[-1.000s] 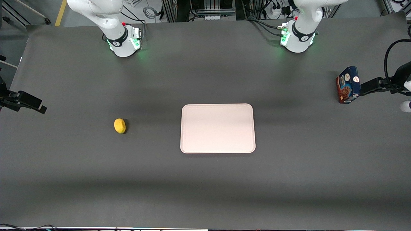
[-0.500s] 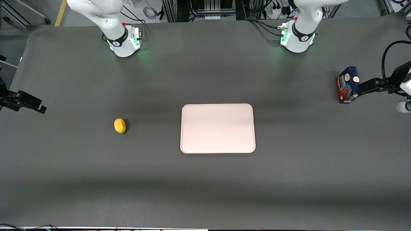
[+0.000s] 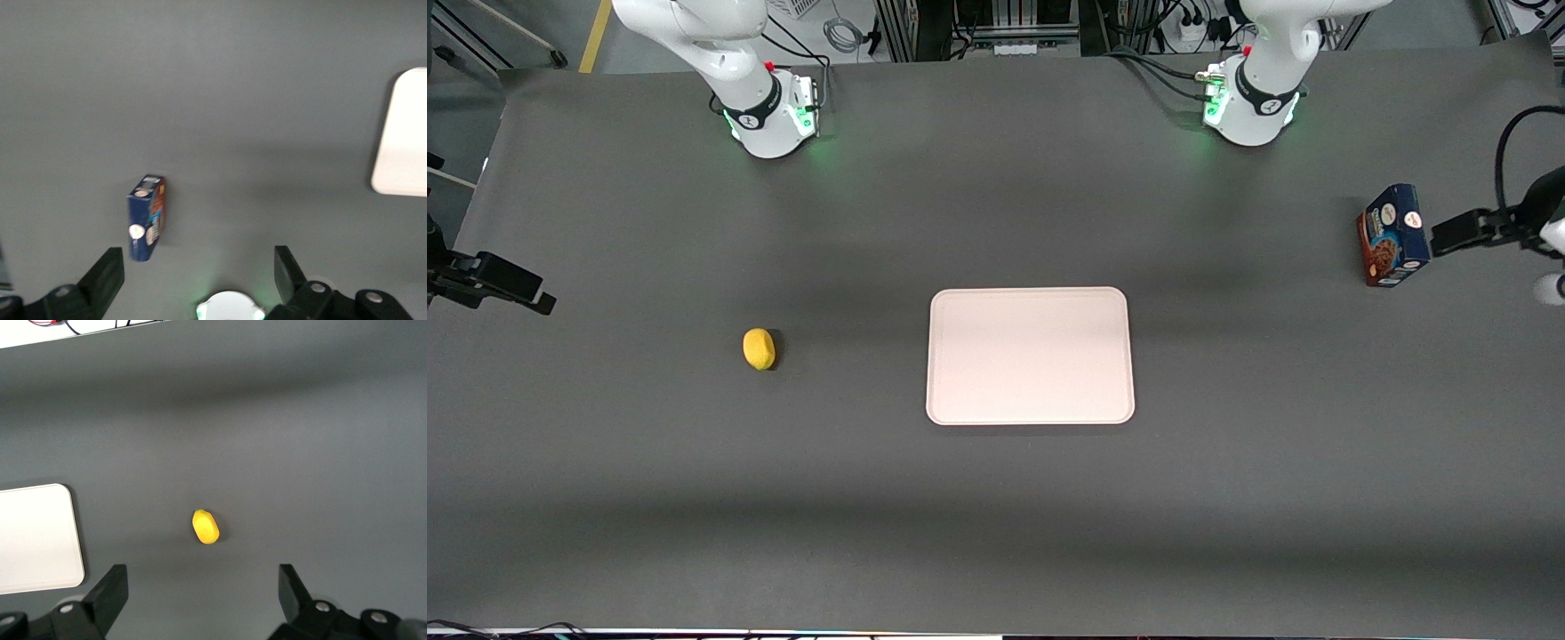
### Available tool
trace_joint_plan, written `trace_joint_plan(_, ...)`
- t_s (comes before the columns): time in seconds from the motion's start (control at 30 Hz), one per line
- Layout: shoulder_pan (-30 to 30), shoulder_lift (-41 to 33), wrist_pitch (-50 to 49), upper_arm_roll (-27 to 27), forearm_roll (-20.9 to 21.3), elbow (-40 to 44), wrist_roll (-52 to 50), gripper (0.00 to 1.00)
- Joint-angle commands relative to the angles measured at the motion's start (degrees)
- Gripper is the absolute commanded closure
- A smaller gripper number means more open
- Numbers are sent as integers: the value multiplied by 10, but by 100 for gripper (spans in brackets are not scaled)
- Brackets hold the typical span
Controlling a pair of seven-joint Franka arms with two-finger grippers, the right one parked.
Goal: Place cookie box on tray
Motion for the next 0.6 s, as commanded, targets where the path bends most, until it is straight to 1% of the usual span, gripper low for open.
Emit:
trace_joint_plan(0.0, 17, -39, -26, 25, 28, -9, 84, 0)
trace_joint_plan(0.13, 31, -52, -29, 49, 30, -20, 154, 0)
trace_joint_plan(0.27, 46, -75, -13, 68, 33, -63, 205, 0)
trace_joint_plan(0.37, 50, -114, 35, 71, 39, -143, 210, 0)
trace_joint_plan(0.5, 51, -188, 141, 83, 39, -298, 210, 0)
trace_joint_plan(0.57, 51, -212, 188, 94, 39, -359, 211, 0)
